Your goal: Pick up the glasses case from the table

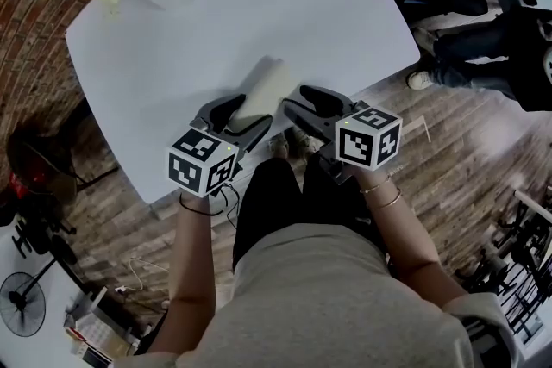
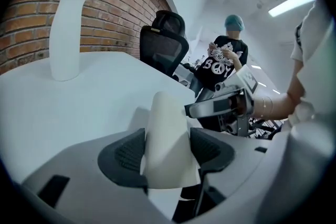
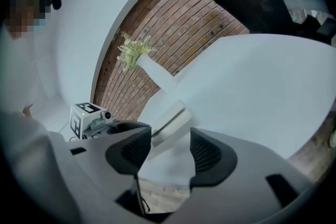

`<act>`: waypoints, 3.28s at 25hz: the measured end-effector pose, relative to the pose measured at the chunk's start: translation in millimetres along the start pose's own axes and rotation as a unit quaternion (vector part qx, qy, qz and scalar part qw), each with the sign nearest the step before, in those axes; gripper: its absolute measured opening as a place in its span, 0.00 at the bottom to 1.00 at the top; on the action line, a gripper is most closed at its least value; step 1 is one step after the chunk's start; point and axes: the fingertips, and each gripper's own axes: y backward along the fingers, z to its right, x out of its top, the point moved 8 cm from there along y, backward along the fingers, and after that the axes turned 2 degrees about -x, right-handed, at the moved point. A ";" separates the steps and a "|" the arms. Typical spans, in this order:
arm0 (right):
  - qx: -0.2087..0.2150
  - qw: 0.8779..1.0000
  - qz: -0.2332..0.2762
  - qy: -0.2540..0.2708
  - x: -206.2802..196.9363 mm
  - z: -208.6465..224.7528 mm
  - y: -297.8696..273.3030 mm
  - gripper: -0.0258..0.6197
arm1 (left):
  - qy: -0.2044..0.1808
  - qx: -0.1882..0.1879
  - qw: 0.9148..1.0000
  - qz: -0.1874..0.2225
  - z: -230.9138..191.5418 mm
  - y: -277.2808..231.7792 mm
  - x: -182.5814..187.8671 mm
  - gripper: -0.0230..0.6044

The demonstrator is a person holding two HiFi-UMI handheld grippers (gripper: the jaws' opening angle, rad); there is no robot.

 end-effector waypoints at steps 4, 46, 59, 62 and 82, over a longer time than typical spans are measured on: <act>0.038 0.998 0.014 -0.055 5.6 -2.9 -7.4 0.49 | -0.004 -0.009 1.000 0.026 7.7 5.1 4.6 0.47; 0.135 0.986 0.095 0.033 70.9 -80.5 2.9 0.27 | -0.058 0.118 0.973 0.190 44.8 76.7 21.4 0.46; 0.124 0.968 0.145 0.163 111.7 -128.1 22.8 0.27 | 0.089 0.193 0.937 0.278 45.3 129.1 28.8 0.07; 0.124 0.960 0.152 0.202 120.0 -142.8 26.8 0.28 | 0.114 0.194 0.929 0.293 46.5 140.2 35.0 0.06; 0.142 0.935 0.217 0.241 133.5 -174.6 43.1 0.27 | 0.072 0.270 0.899 0.337 53.5 159.1 64.5 0.05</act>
